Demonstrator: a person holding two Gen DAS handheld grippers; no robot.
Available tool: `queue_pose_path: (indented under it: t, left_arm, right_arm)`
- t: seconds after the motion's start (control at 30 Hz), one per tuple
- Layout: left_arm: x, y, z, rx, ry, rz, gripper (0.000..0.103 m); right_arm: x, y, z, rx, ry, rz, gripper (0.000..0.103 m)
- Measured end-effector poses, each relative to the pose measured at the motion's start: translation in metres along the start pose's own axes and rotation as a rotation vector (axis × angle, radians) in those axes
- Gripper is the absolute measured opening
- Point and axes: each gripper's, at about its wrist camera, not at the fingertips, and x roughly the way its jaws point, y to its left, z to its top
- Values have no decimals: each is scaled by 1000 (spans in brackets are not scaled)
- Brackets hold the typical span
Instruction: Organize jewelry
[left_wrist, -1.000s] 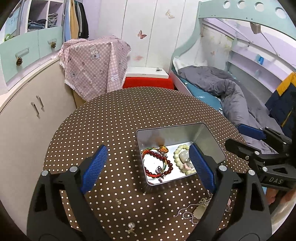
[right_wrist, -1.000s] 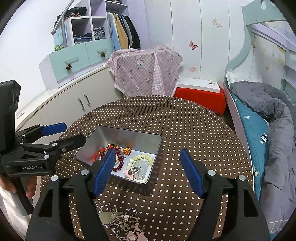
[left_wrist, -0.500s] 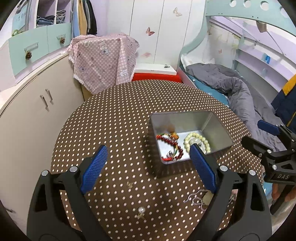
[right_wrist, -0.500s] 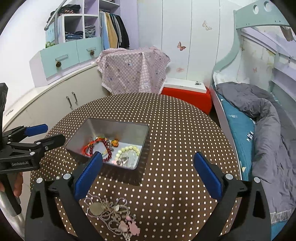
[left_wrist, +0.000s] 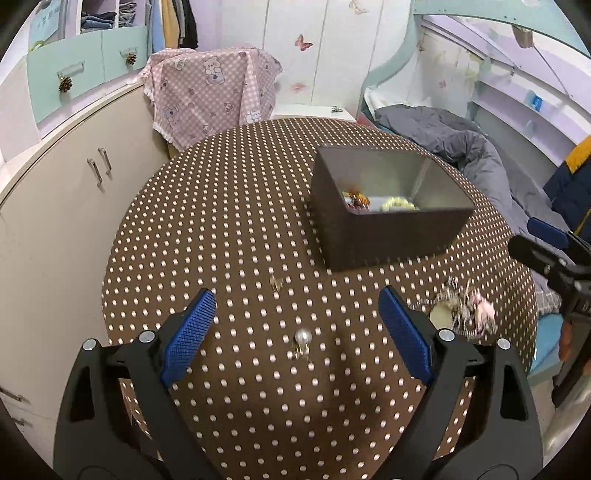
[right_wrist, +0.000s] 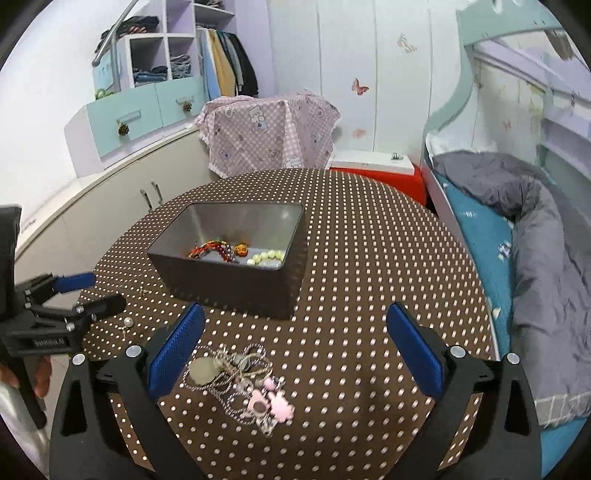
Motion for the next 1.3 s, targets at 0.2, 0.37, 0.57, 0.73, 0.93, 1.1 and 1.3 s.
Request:
queue_pose_path:
  t: [0.2,0.37,0.57,0.73,0.93,1.1,1.3]
  left_arm:
    - [2,-6,-24,26,-31,-25,79]
    - [8,-7,-36,29,-38,-30,63]
    - [8,-1,-42,-4,-69,-48,41]
    - [17,-4,-41,29,-54,-38,35]
    - [19,0,-41,45,-74,-12,14]
    - [17,4,-44,23,-89,-13,11]
    - [12,5,-48,3,-102,-34,11]
  right_arm:
    - [-15,11,-18,-1,-121,-20,95]
    - [-37,25,-40,40,-313,47,95]
    - [-35,41,-53,23,-294,91,95]
    - [-22,49,-61,52,-250,109,80]
    - [-9,53,-66,70,-167,108,47]
    - [-4,64,-70,25,-132,111,40]
    - [11,68,-69,16,-62,78,33]
